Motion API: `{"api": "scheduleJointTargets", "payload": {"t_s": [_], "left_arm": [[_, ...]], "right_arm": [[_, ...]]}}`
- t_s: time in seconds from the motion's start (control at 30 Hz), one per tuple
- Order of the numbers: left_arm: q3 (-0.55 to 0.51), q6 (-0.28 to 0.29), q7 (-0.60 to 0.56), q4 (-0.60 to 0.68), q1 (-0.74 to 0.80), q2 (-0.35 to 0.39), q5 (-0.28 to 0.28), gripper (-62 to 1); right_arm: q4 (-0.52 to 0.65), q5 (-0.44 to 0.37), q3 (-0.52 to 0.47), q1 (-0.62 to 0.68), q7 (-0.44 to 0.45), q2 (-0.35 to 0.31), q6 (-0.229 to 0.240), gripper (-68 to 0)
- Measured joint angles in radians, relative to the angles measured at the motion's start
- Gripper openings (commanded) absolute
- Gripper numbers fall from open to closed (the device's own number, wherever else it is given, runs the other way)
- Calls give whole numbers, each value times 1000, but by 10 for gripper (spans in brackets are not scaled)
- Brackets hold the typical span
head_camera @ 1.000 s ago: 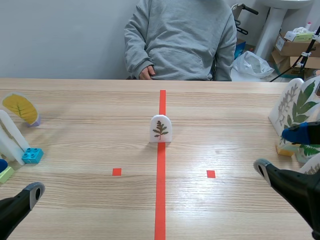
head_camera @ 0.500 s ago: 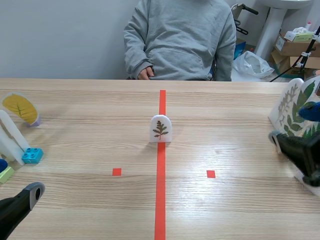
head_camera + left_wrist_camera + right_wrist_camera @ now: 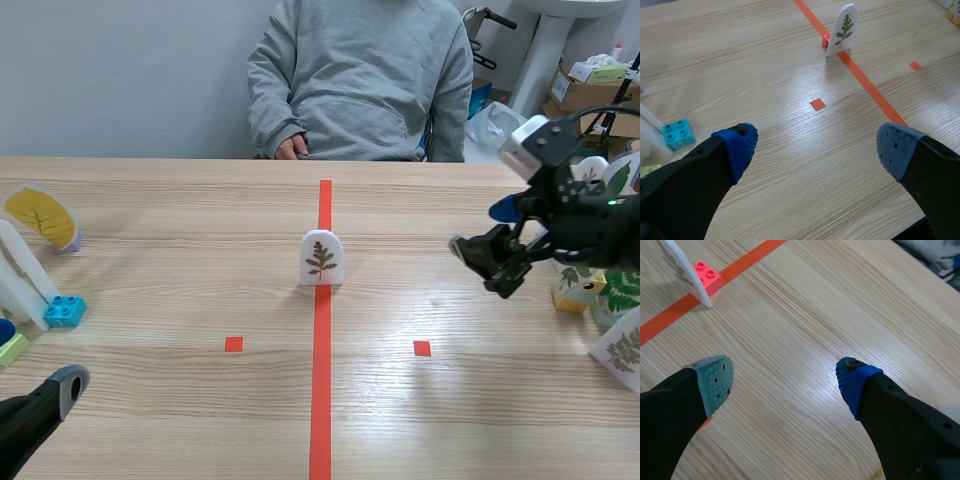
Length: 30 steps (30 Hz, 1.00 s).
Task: Do the leaf sorting experiment
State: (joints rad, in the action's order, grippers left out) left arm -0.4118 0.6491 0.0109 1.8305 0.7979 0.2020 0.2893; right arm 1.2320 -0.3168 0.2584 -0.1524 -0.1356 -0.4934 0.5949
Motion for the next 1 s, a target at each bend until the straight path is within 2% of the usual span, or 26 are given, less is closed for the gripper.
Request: {"api": "scheduleJointTargets", "payload": {"t_s": [0.27,0.5,0.6,0.8,1.0], "left_arm": [[0,0,6,0,0,0,0,-97],[0,0,6,0,0,0,0,-97],[0,0,6,0,0,0,0,-97],[0,0,6,0,0,0,0,-97],[0,0,6,0,0,0,0,-97]], "right_arm": [[-298,97,222,-244,89,161,-1,-251],[-471,173,290,-365,137,293,-5,-251],[-537,198,299,-387,159,338,-31,-251],[-627,245,307,-397,196,386,-41,-251],[-634,250,352,-396,215,406,-57,-252]]}}
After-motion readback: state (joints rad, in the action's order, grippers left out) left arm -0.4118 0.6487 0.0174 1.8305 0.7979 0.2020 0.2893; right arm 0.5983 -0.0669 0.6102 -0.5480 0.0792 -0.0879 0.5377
